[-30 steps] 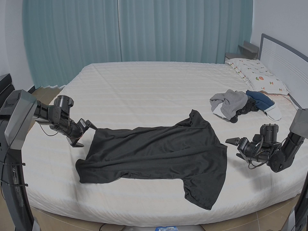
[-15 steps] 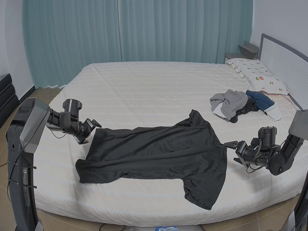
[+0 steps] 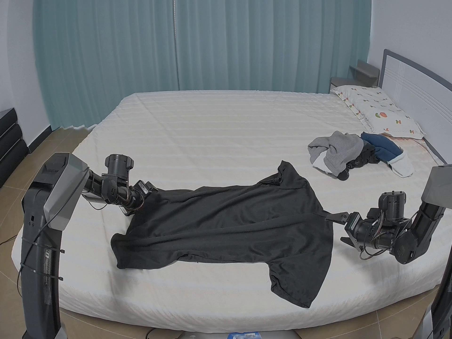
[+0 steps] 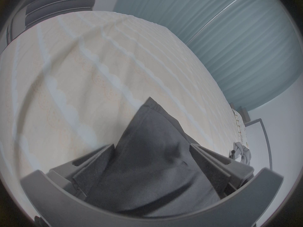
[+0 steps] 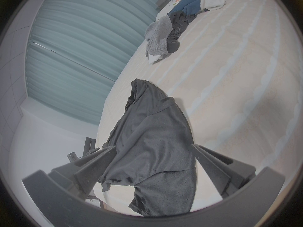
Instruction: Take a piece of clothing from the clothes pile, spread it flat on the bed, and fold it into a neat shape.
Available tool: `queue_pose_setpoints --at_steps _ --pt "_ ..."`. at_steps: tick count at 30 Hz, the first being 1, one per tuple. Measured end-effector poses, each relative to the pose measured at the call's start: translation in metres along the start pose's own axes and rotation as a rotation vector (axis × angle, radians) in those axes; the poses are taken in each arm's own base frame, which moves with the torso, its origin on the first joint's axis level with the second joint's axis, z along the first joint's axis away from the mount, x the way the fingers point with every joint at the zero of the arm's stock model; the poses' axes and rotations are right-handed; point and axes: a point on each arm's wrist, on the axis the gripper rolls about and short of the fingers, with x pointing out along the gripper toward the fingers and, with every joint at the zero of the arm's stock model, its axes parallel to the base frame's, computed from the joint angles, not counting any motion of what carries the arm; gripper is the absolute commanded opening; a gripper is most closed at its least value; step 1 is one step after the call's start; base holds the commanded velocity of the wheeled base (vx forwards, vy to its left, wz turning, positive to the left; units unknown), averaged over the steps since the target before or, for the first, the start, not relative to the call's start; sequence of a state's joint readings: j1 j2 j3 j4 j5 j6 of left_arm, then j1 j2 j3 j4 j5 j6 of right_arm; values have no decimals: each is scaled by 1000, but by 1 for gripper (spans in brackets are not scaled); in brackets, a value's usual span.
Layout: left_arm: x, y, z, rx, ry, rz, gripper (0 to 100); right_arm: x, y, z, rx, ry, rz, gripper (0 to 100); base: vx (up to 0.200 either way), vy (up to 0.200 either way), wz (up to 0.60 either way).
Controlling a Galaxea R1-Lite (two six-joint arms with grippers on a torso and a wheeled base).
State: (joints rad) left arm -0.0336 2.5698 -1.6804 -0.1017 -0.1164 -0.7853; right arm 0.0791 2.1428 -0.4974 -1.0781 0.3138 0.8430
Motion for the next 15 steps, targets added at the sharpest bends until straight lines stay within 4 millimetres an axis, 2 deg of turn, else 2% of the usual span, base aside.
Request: queue_pose_setpoints --at_steps 2,3,11,15 --pt "3 0 -1 1 0 1 100 0 -1 -1 1 3 -3 100 0 0 0" --pt "4 0 -1 2 -1 1 0 0 -1 -1 2 4 -4 100 0 0 0" --pt "9 -1 0 -1 -9 -2 0 0 0 -1 0 4 -2 100 0 0 0" --pt "8 -6 7 -49 -65 6 0 0 1 1 -1 -3 3 100 0 0 0"
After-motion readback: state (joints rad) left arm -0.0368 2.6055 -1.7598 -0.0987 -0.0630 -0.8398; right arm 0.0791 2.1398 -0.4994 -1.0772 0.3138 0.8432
